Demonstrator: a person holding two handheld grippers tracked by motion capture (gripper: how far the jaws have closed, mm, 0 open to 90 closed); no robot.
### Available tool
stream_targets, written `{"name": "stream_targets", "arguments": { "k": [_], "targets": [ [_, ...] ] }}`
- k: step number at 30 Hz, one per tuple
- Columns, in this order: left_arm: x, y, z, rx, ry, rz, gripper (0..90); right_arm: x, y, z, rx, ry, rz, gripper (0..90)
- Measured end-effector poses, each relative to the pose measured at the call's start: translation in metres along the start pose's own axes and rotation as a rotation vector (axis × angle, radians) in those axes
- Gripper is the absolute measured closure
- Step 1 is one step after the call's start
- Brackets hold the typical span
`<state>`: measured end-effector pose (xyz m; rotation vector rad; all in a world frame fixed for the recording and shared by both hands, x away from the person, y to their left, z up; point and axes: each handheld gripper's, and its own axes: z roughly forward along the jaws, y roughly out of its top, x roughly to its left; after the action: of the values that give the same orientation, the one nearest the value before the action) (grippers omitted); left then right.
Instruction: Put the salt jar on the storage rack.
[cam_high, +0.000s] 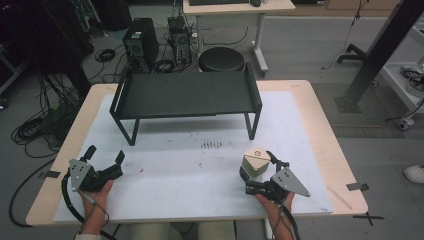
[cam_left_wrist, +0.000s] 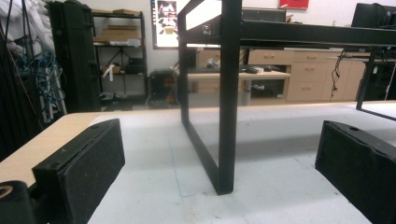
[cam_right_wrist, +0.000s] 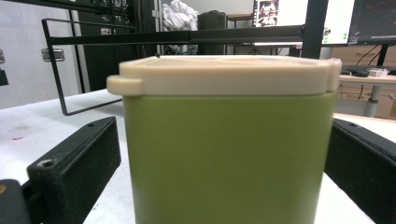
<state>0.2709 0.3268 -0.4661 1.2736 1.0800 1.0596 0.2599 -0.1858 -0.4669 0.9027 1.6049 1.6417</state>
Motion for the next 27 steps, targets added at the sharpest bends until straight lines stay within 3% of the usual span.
{"name": "stream_targets", "arguments": {
  "k": [12,27],
  "targets": [
    [0.0,0.0,0.0,0.0,-0.002,0.0,1.7,-0.001,-0.011,0.007,-0.007,-0.03,0.024,0.4],
    [0.0,0.0,0.0,-0.001,-0.002,0.0,1.6,-0.002,-0.017,0.009,-0.002,-0.046,0.02,0.5]
  ]
}}
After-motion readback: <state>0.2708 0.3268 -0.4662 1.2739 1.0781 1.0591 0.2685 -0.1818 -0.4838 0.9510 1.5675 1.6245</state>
